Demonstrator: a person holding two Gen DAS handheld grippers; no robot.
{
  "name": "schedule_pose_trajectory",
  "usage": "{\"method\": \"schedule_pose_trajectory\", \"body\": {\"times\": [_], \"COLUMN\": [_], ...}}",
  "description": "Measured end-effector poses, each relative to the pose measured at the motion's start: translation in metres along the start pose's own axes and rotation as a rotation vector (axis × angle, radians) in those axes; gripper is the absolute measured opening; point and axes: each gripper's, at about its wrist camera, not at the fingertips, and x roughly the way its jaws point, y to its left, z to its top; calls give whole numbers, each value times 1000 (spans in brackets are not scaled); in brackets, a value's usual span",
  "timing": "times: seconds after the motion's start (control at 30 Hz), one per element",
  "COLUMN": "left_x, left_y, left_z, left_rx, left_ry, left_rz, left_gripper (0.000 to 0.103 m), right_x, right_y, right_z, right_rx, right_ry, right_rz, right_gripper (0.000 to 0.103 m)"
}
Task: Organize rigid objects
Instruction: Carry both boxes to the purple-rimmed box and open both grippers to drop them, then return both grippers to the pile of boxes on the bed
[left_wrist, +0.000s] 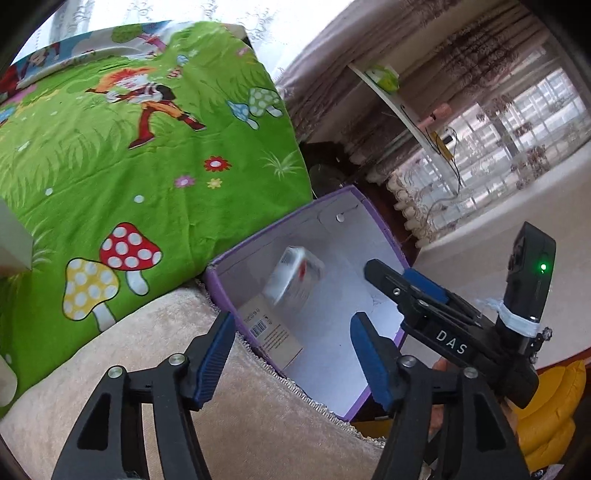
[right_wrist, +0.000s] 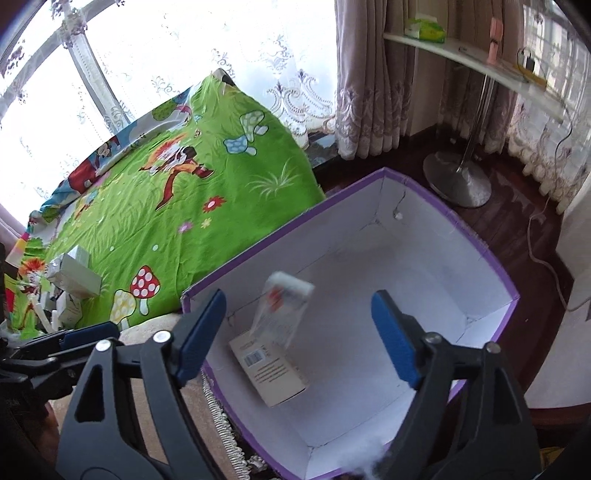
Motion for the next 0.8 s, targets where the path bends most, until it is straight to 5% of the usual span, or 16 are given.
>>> {"method": "schedule_pose_trajectory", "body": {"times": [0.27, 0.57, 0.8], "left_x": [-27, -66, -102], "left_y": [9, 30, 66], "left_z": [-11, -29, -48], "left_rx": [15, -16, -107], "left_ry": [-79, -169, -234], "left_rz": [25, 89, 118], "left_gripper": [66, 66, 66], "right_x": [-14, -17, -15], "right_y": [22, 50, 87], "right_z": [3, -3, -12], "right_rx": [-85, -125, -222], "right_ry": [-86, -42, -10], "right_rz": [31, 233, 245], "right_gripper": [96, 96, 96]}}
